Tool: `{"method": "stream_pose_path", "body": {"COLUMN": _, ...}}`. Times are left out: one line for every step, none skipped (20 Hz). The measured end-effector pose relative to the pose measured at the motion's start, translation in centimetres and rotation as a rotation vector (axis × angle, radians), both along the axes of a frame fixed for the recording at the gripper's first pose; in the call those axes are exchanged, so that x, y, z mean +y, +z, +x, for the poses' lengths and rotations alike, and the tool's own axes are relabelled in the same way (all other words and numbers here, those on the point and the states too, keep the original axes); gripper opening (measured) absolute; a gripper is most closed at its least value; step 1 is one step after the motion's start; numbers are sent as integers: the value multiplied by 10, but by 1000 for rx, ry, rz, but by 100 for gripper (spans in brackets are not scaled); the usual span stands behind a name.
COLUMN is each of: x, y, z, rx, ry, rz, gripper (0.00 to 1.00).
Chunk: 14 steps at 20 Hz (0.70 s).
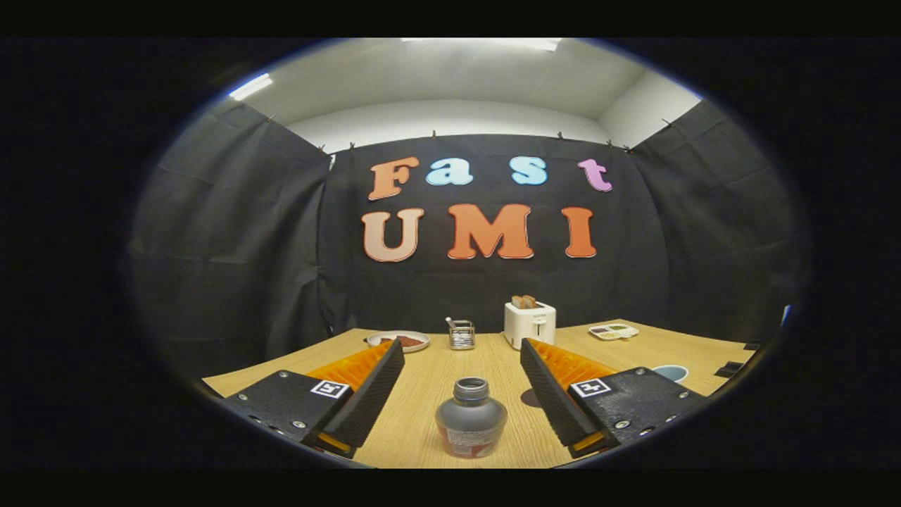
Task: Take the bottle from table, then pour the juice into the cup, finally place the bottle on the coaster
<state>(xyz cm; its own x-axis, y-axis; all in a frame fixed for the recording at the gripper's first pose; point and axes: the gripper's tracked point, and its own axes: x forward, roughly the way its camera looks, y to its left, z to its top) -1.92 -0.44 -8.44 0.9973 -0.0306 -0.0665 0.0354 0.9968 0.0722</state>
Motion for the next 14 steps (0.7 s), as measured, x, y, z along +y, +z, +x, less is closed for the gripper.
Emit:
{"method": "stream_pose_path", "body": {"x": 0, "y": -4, "z": 0, "rx": 2, "ry": 2, "rz": 5, "gripper": 98}}
{"method": "stream_pose_path", "body": {"x": 1, "y": -8, "z": -1, "rx": 1, "ry": 3, "rz": 10, "gripper": 98}}
{"method": "stream_pose_path", "body": {"x": 0, "y": -13, "z": -1, "rx": 3, "ry": 1, "rz": 13, "gripper": 98}}
{"method": "stream_pose_path", "body": {"x": 0, "y": -19, "z": -2, "rx": 9, "ry": 3, "rz": 16, "gripper": 98}}
{"method": "stream_pose_path", "body": {"x": -1, "y": -27, "z": -3, "rx": 21, "ry": 1, "rz": 21, "gripper": 98}}
{"method": "stream_pose_path", "body": {"x": -2, "y": -35, "z": -4, "rx": 37, "ry": -2, "rz": 28, "gripper": 98}}
{"method": "stream_pose_path", "body": {"x": -4, "y": -44, "z": -5, "rx": 53, "ry": -5, "rz": 32, "gripper": 98}}
{"method": "stream_pose_path", "body": {"x": -5, "y": -51, "z": -6, "rx": 68, "ry": -12, "rz": 38, "gripper": 98}}
{"method": "stream_pose_path", "body": {"x": -5, "y": -56, "z": -6, "rx": 78, "ry": -8, "rz": 44, "gripper": 98}}
{"method": "stream_pose_path", "body": {"x": -3, "y": -60, "z": -4, "rx": 83, "ry": -4, "rz": 47, "gripper": 98}}
{"method": "stream_pose_path", "body": {"x": -2, "y": -65, "z": -5, "rx": 90, "ry": -1, "rz": 50, "gripper": 98}}
{"method": "stream_pose_path", "body": {"x": -1, "y": -71, "z": -6, "rx": 102, "ry": 3, "rz": 49, "gripper": 98}}
{"method": "stream_pose_path", "body": {"x": -2, "y": -81, "z": -6, "rx": 119, "ry": -1, "rz": 44, "gripper": 98}}
{"method": "stream_pose_path", "body": {"x": -3, "y": -91, "z": -8, "rx": 145, "ry": -6, "rz": 38, "gripper": 98}}
